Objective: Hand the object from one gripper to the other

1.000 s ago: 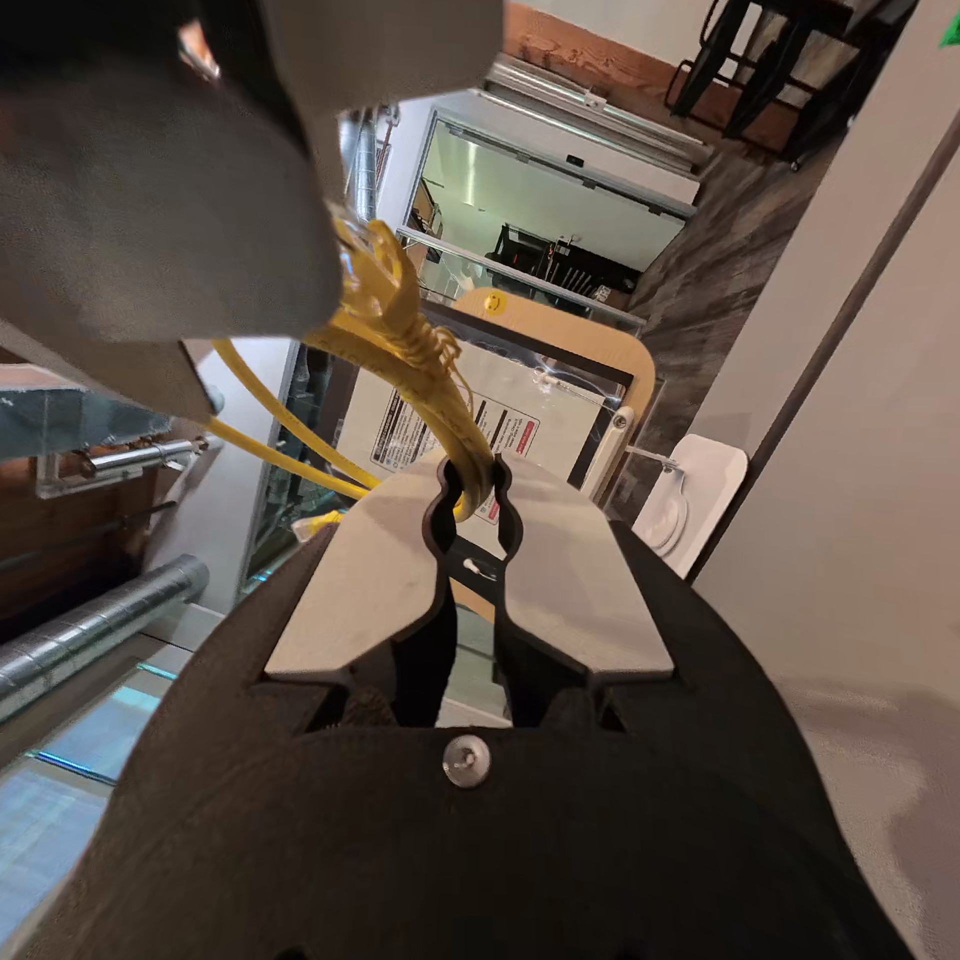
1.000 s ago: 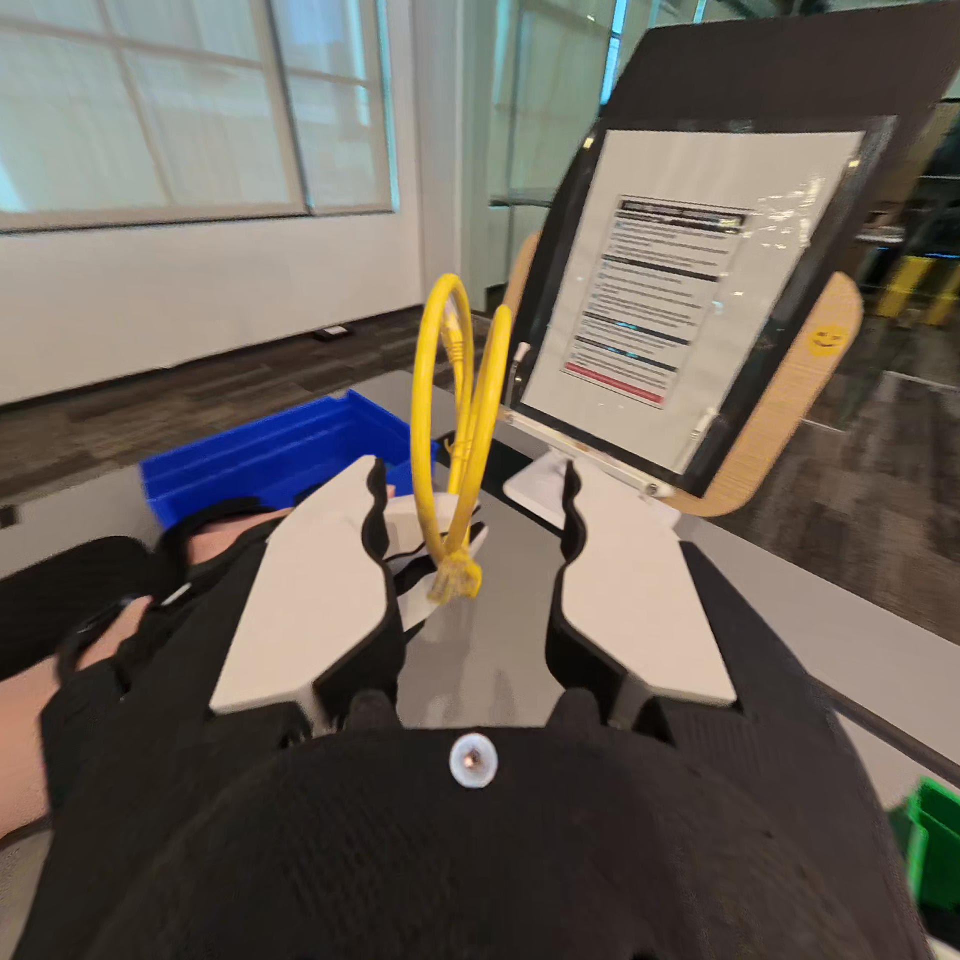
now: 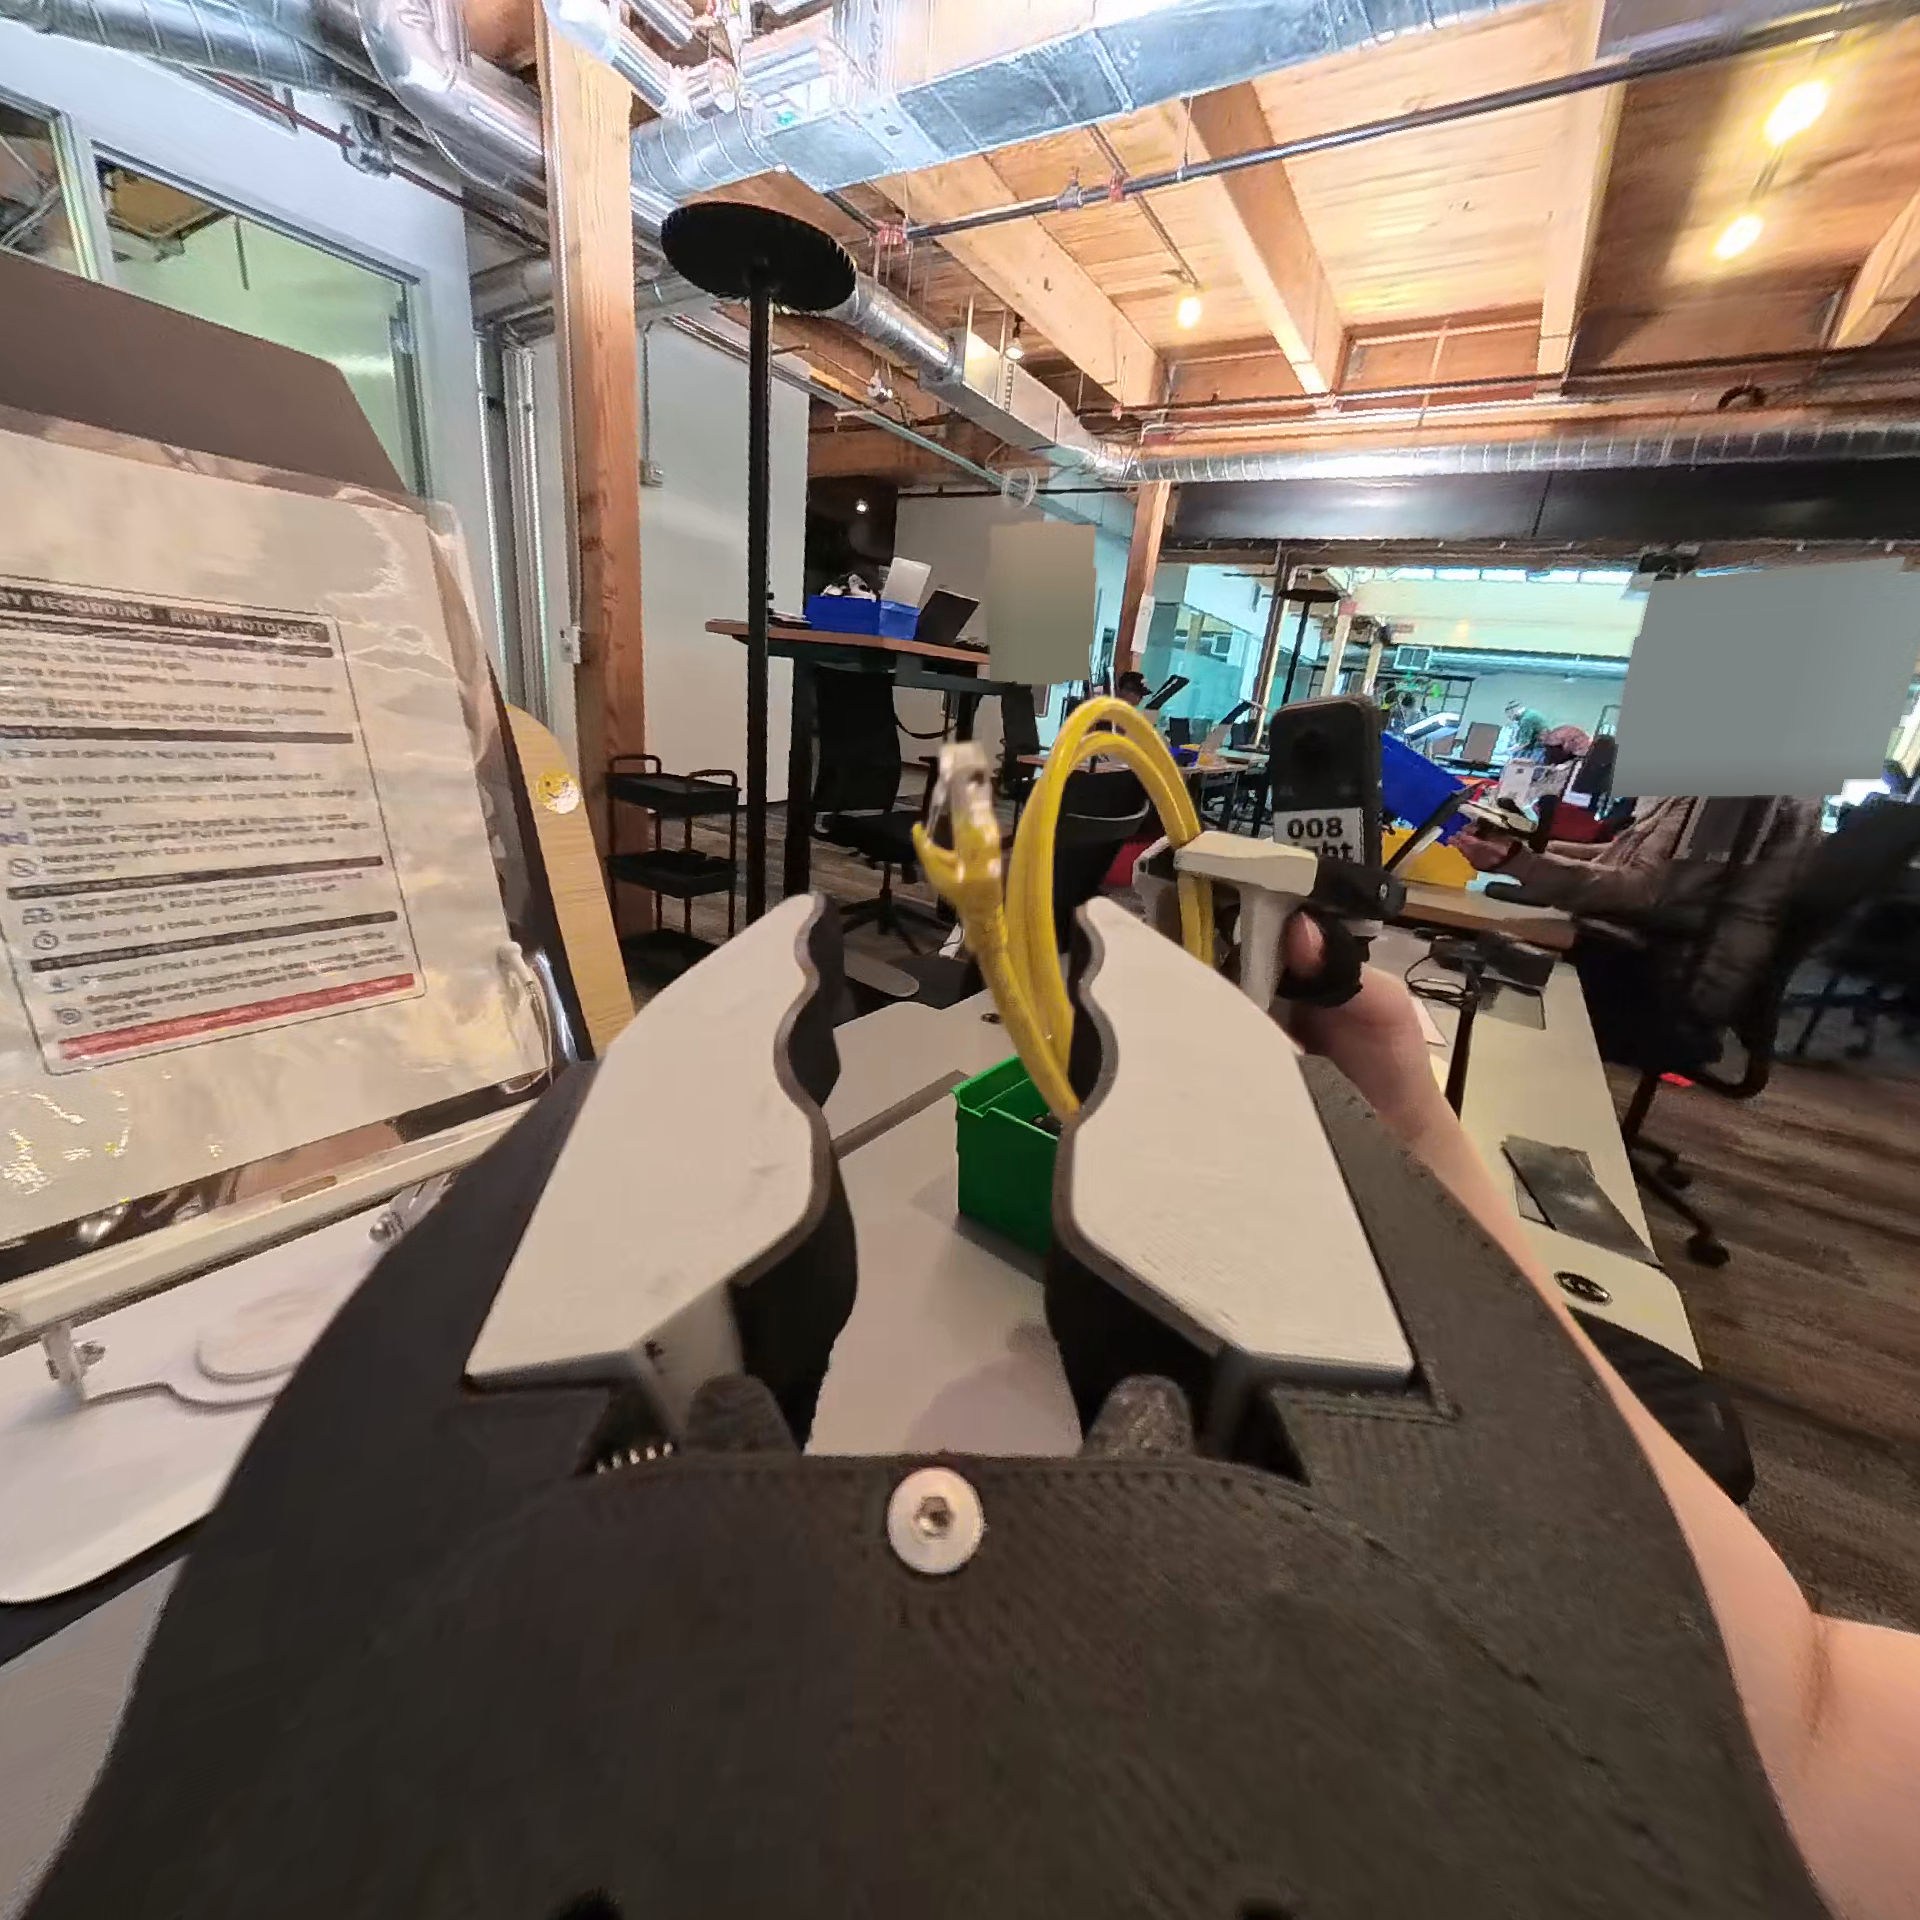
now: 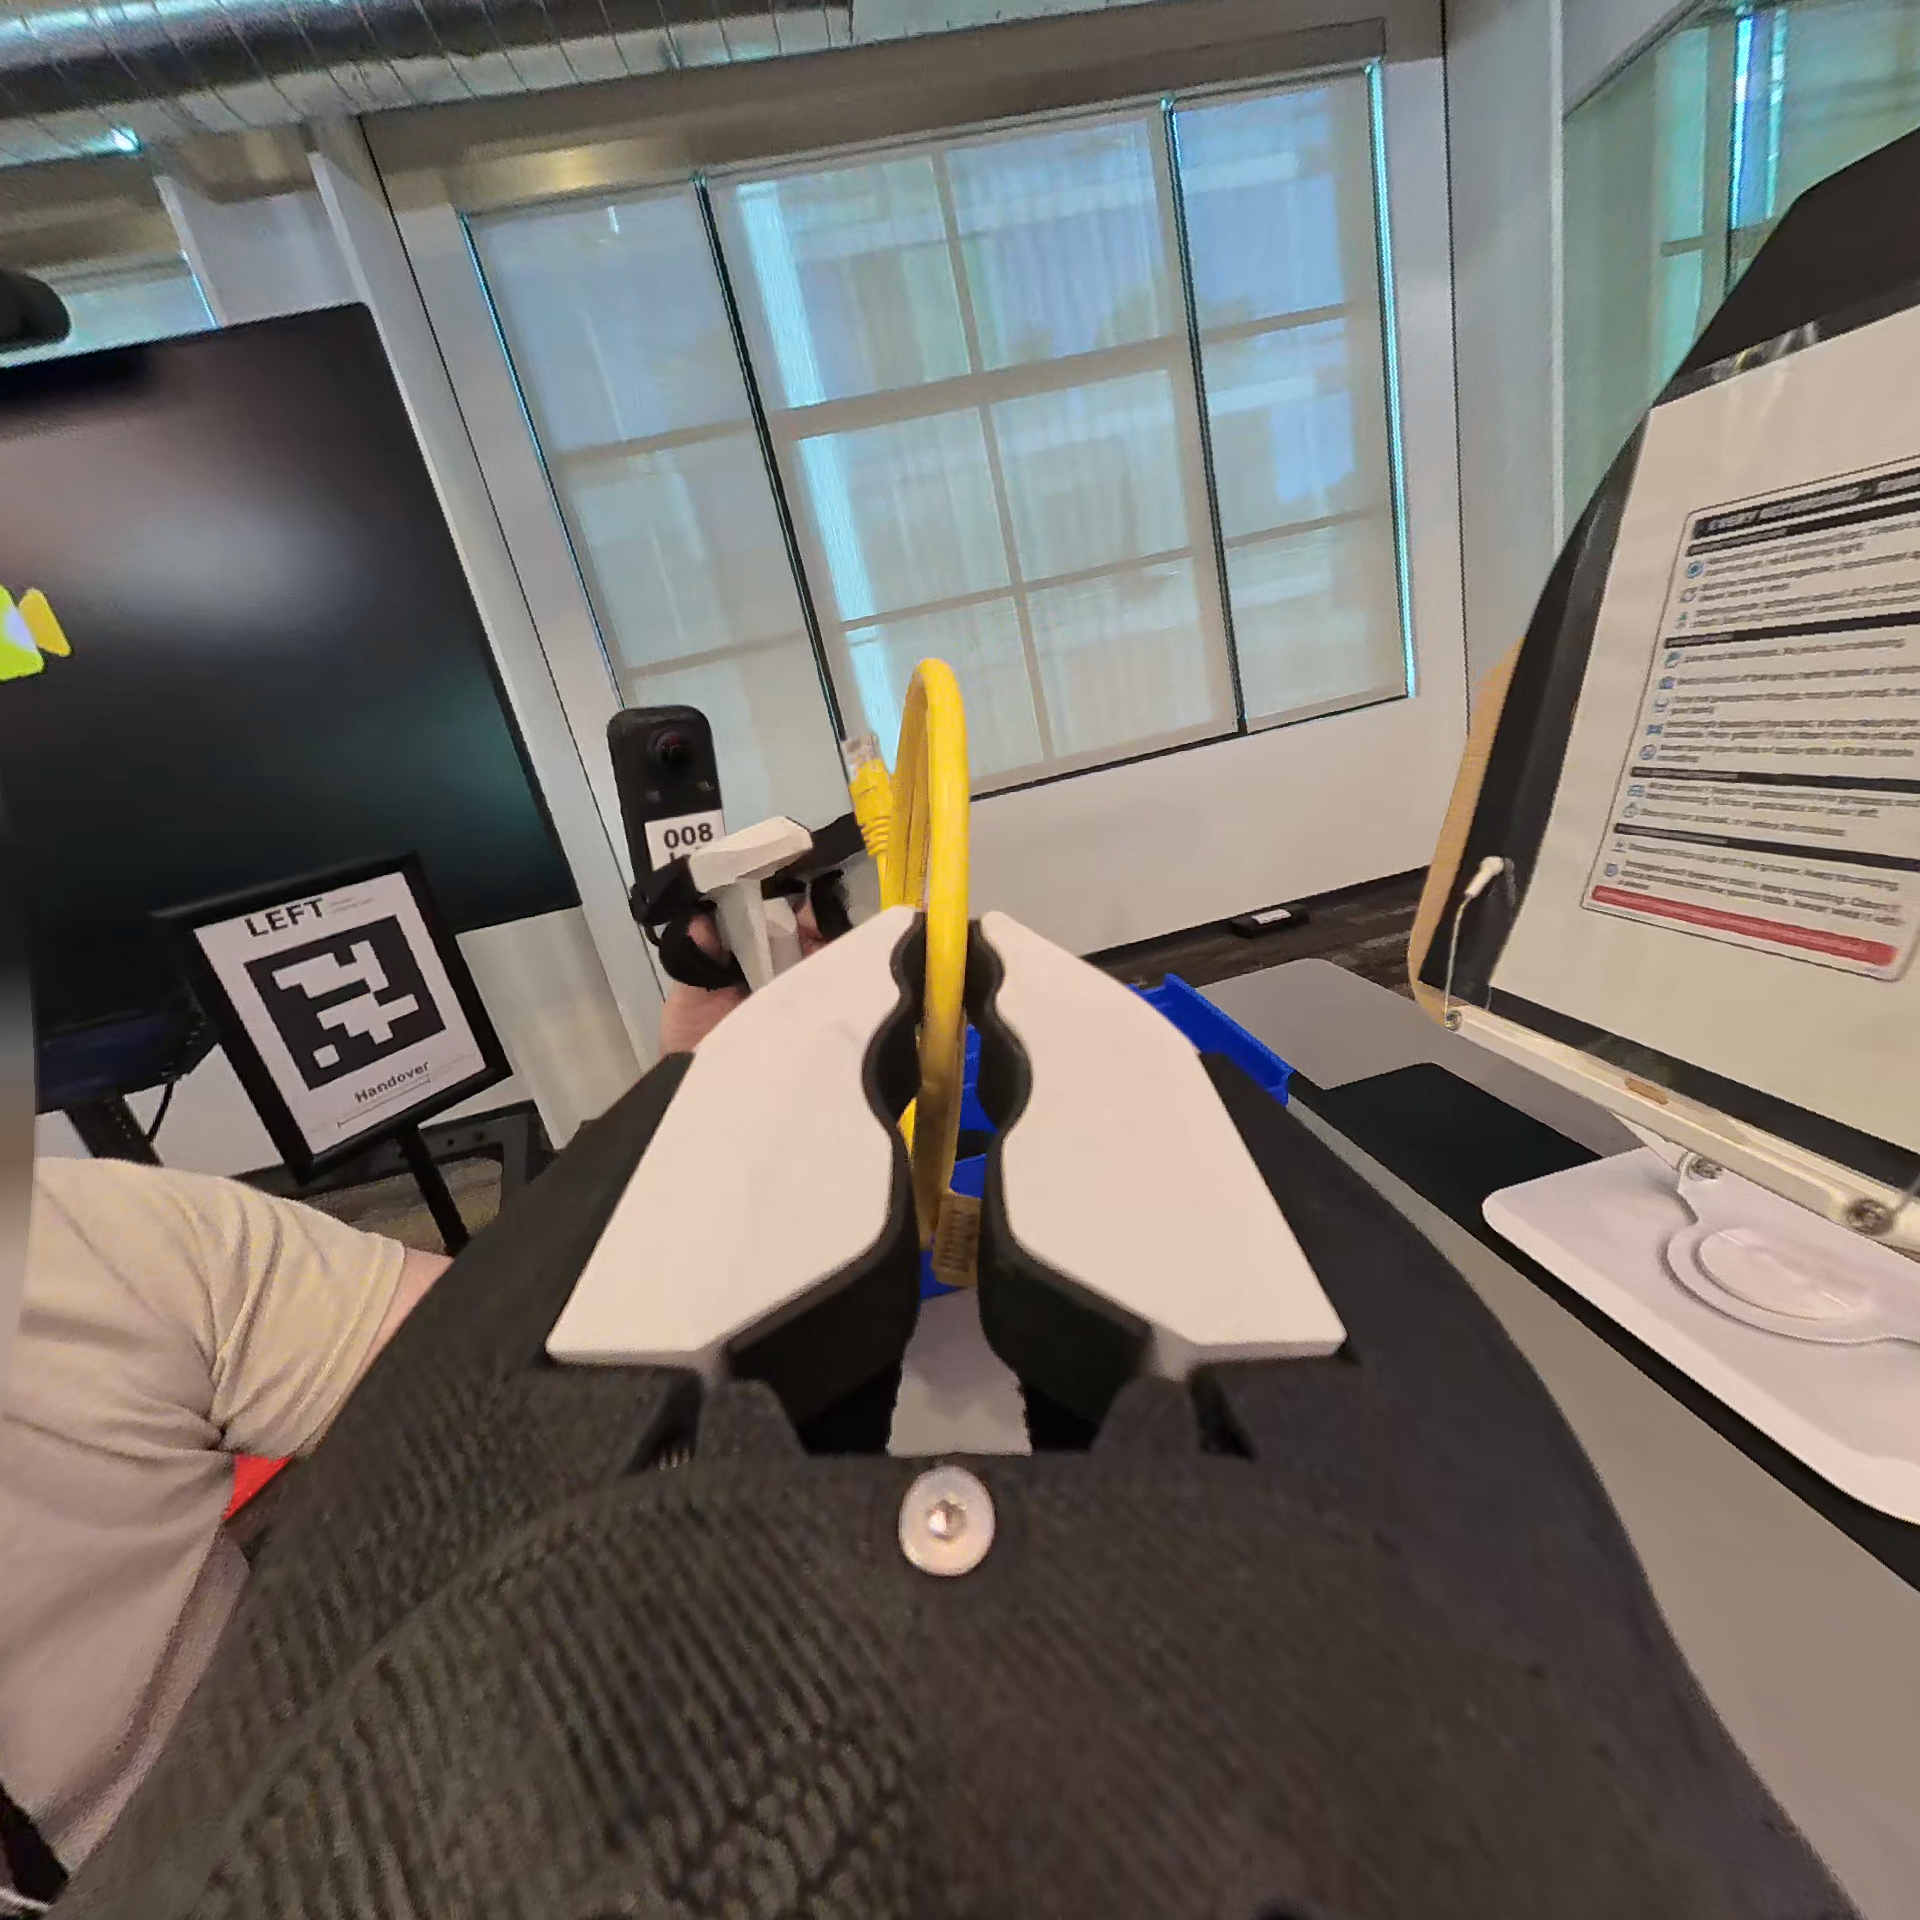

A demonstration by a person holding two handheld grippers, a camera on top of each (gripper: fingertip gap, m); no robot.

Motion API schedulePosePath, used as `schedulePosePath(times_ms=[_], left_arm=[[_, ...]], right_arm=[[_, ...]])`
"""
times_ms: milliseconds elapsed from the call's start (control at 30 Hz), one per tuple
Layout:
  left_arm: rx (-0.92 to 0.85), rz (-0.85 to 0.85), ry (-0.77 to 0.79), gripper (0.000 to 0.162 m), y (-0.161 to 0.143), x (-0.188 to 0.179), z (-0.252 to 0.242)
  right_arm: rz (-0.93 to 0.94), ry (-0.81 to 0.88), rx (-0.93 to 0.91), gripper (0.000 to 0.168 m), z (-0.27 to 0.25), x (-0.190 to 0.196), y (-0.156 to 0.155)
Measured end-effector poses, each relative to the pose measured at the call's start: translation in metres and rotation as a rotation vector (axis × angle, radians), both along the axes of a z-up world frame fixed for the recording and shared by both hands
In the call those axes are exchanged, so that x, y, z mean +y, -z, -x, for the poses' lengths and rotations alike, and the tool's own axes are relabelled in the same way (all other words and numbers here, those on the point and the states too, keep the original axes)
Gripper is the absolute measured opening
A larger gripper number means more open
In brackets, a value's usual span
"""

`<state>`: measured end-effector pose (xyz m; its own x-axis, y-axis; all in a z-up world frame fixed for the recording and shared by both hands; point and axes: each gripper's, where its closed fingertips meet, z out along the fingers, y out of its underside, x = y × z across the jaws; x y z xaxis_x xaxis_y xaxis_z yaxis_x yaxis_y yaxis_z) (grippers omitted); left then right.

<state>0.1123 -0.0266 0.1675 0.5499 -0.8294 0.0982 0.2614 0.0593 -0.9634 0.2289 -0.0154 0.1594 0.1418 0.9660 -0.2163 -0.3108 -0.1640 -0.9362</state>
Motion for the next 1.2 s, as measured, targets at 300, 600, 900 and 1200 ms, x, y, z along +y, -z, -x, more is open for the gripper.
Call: schedulePosePath(times_ms=[300, 600, 900, 1200], left_arm=[[0.043, 0.042, -0.084, 0.015, 0.013, 0.021, 0.006], [0.176, -0.039, -0.433, 0.014, 0.002, 0.038, 0.076], [0.263, -0.054, -0.743, 0.014, -0.006, 0.040, 0.142], [0.226, -0.057, -0.757, 0.014, -0.016, 0.025, 0.147]], right_arm=[[0.019, -0.022, -0.061, 0.006, 0.030, 0.008, 0.014], [-0.023, 0.232, -0.162, 0.057, 0.028, 0.049, 0.038], [-0.923, 0.404, -0.731, 0.050, 0.106, 0.022, 0.090], [-1.115, 0.393, -0.832, 0.053, 0.202, 0.009, 0.137]])
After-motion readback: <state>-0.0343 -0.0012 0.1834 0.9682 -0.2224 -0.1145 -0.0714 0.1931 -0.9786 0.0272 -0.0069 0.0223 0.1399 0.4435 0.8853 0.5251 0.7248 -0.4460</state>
